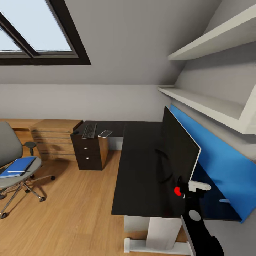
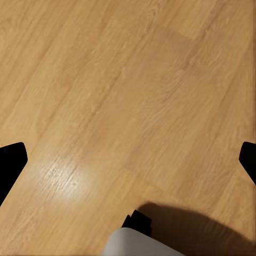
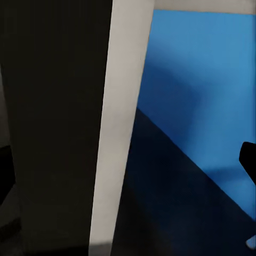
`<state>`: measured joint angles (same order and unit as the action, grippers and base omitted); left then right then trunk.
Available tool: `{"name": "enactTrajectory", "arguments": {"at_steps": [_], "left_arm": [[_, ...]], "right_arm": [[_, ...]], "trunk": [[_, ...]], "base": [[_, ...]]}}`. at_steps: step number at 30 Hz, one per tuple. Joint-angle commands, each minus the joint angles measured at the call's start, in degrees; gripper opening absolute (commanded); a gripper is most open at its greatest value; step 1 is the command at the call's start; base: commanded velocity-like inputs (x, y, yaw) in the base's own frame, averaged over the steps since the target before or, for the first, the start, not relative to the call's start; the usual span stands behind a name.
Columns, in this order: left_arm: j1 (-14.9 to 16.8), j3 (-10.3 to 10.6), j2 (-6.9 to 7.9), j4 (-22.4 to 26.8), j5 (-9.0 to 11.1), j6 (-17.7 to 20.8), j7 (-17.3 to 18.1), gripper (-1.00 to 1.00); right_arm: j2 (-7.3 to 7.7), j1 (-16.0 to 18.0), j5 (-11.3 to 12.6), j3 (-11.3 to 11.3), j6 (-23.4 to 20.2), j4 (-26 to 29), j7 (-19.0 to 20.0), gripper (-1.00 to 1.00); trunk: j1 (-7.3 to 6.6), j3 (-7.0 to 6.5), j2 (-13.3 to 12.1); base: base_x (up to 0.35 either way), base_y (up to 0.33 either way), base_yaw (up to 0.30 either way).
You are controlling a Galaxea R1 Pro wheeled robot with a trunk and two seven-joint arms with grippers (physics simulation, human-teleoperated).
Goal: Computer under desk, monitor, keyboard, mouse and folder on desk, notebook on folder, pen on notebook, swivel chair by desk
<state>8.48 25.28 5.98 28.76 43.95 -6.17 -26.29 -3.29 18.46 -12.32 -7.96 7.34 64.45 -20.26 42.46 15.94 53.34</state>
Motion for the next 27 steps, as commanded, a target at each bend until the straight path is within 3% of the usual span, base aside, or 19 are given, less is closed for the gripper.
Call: {"name": "enactTrajectory", "arguments": {"at_steps": [1,22,27], "left_arm": [[0.05,0.47,0.07,0.03,0.61,-0.34,-0.34,1.00],[0.05,0.39,0.08,-1.07,0.61,-0.34,-0.33,1.00],[0.05,0.30,0.08,-1.14,0.61,-0.34,-0.32,1.00]], "right_arm": [[-0.05,0.03,-0.41,-0.12,0.10,-0.03,-0.13,1.00],[-0.05,0.06,-0.40,0.05,0.11,-0.30,-0.13,1.00],[-0.13,0.05,-0.35,0.28,0.13,-0.30,-0.06,1.00]], "trunk": [[0.01,0.07,0.05],[0.01,0.07,0.05],[0.01,0.07,0.05]], "base": [[0.000,-0.040,0.000],[-0.028,-0.025,0.000],[-0.215,0.000,0.000]]}}
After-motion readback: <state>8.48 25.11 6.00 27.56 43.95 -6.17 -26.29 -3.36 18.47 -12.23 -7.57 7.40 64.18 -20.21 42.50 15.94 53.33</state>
